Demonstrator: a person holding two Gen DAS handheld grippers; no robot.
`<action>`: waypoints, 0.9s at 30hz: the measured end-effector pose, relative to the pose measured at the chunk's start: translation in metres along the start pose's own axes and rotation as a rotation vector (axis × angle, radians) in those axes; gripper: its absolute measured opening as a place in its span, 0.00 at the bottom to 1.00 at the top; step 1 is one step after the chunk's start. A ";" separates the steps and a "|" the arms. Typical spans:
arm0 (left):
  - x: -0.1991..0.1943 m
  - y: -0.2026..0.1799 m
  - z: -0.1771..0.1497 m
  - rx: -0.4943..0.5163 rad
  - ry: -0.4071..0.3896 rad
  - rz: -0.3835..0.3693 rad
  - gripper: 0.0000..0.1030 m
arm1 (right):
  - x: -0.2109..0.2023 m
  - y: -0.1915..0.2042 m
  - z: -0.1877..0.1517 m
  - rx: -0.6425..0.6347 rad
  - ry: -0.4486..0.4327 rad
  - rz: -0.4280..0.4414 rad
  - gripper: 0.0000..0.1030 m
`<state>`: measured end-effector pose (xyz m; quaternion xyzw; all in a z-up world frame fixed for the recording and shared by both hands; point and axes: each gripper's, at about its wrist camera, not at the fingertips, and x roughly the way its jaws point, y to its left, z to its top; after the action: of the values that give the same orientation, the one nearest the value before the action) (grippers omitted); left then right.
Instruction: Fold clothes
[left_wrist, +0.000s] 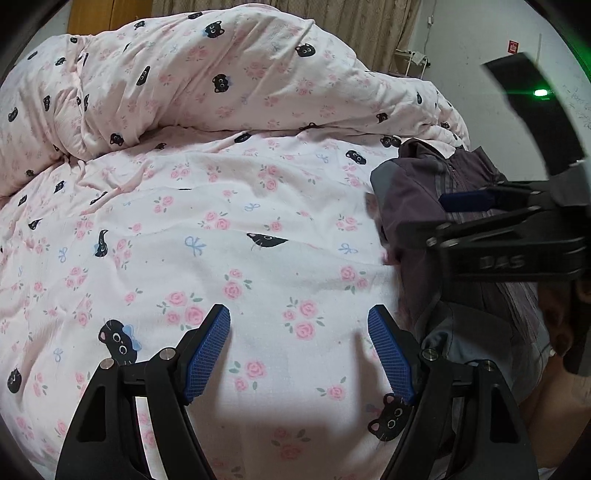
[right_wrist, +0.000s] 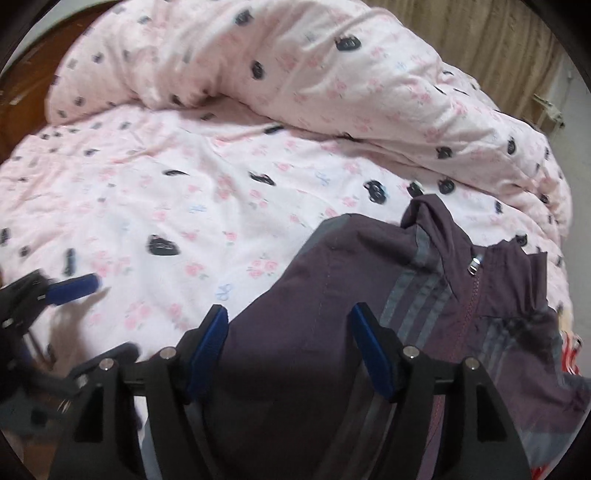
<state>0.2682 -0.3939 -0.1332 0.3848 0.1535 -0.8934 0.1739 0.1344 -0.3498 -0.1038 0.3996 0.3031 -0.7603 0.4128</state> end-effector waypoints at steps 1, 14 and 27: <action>0.000 -0.001 0.000 0.004 0.001 -0.001 0.71 | 0.005 0.001 -0.001 0.005 0.019 -0.008 0.69; 0.022 -0.046 0.004 0.137 0.038 -0.040 0.71 | -0.022 -0.057 -0.024 0.104 0.023 0.128 0.04; 0.052 -0.147 0.030 0.250 0.006 -0.329 0.71 | -0.096 -0.142 -0.055 0.174 -0.076 0.137 0.04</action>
<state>0.1522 -0.2853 -0.1314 0.3759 0.1024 -0.9207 -0.0238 0.0632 -0.2011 -0.0300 0.4247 0.1922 -0.7682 0.4388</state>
